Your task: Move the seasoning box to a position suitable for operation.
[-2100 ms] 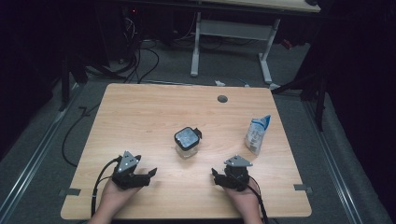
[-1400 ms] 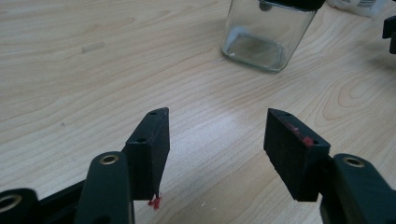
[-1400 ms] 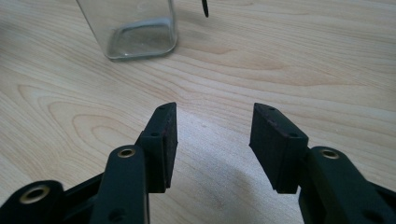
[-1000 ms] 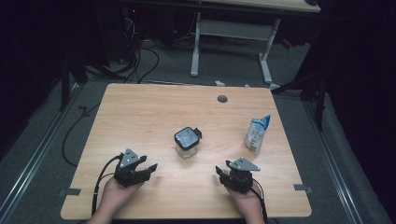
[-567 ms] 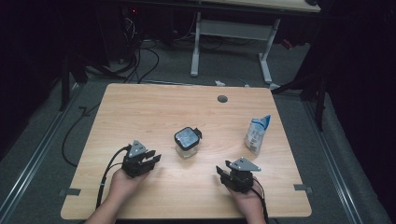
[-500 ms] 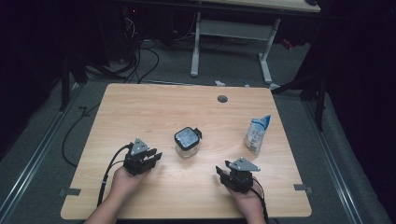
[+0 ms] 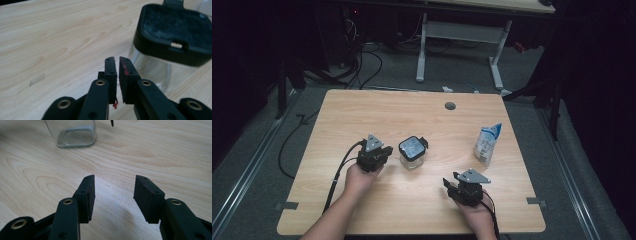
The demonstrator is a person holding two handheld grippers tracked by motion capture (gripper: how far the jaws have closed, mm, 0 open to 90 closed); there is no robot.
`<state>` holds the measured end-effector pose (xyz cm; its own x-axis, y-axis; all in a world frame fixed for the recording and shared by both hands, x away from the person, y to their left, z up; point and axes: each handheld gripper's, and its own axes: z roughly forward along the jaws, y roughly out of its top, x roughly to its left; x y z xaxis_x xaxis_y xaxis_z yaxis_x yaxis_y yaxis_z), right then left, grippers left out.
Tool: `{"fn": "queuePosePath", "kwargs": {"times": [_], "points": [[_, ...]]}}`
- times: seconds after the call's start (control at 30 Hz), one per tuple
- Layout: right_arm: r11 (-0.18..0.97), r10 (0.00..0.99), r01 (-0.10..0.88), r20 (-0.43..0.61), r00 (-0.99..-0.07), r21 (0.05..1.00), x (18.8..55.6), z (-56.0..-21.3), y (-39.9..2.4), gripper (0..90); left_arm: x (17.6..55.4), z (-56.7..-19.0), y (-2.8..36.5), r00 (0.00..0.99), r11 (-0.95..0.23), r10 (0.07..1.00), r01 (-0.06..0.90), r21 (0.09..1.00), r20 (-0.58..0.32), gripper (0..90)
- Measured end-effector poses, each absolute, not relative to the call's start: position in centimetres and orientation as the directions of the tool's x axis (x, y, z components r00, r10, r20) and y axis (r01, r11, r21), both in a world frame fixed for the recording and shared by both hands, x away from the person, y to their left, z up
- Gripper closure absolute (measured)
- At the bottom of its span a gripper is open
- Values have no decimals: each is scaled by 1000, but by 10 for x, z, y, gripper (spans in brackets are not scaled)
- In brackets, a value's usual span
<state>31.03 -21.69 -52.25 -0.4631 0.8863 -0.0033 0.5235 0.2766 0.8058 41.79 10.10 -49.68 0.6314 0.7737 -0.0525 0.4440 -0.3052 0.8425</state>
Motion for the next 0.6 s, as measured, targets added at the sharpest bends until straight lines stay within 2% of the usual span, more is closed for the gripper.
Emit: {"fn": "queuePosePath", "kwargs": {"times": [0.27,0.6], "points": [[282,885,525,-6,-466,803,310,-523,-216,509,441,-502,91,625,-253,772,468,847,-114,900],[287,884,525,-11,-467,801,310,-524,-215,506,442,-508,84,646,-250,753,455,855,-123,900]]}}
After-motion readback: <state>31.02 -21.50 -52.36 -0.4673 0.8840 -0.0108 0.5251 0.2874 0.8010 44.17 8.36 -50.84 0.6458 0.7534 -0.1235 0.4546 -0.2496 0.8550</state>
